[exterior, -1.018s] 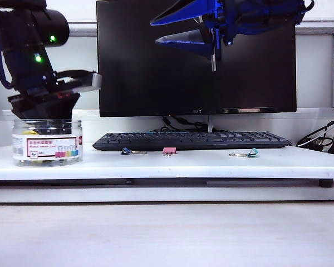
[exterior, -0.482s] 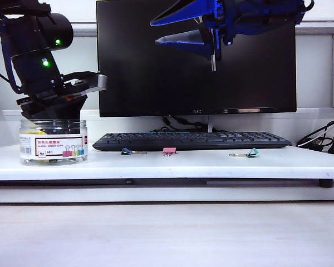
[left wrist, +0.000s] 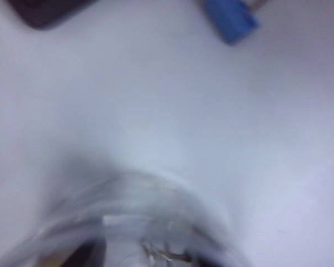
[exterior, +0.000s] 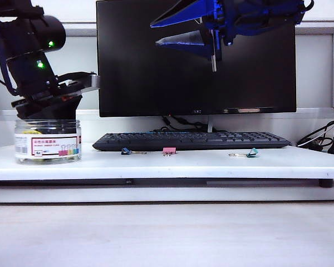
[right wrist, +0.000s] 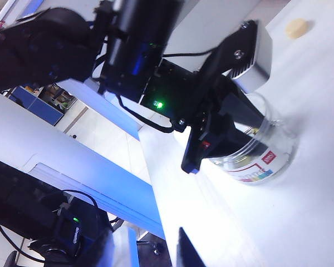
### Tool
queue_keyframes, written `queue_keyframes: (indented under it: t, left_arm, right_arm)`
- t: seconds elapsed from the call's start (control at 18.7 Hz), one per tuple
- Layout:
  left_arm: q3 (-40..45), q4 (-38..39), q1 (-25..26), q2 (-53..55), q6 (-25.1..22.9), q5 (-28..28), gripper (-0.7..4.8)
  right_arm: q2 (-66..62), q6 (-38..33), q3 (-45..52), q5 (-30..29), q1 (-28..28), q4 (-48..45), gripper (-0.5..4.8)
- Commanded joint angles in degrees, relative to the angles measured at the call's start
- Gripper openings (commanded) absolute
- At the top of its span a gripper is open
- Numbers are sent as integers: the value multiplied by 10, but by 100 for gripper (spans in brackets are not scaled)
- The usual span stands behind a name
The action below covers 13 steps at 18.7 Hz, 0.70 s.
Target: Take the clips out of the round transparent plastic box and place them on the table.
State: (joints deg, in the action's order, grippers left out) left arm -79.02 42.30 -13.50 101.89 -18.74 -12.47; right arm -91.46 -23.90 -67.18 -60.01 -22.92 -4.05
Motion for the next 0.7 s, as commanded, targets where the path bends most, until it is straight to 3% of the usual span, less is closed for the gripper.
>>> queue_keyframes:
  t: [0.05,0.43,0.7]
  left_arm:
    - [-19,53,1,6,3,-17,209]
    - [-59,104,1,6,7,-3,209]
    - [-59,118,1,7,7,-23,209]
  right_arm:
    - [3,3,-3,-1,-1,-10,149]
    - [3,4,-3,-1,-1,-10,149]
    - [3,4,-3,-1,-1,-10,149]
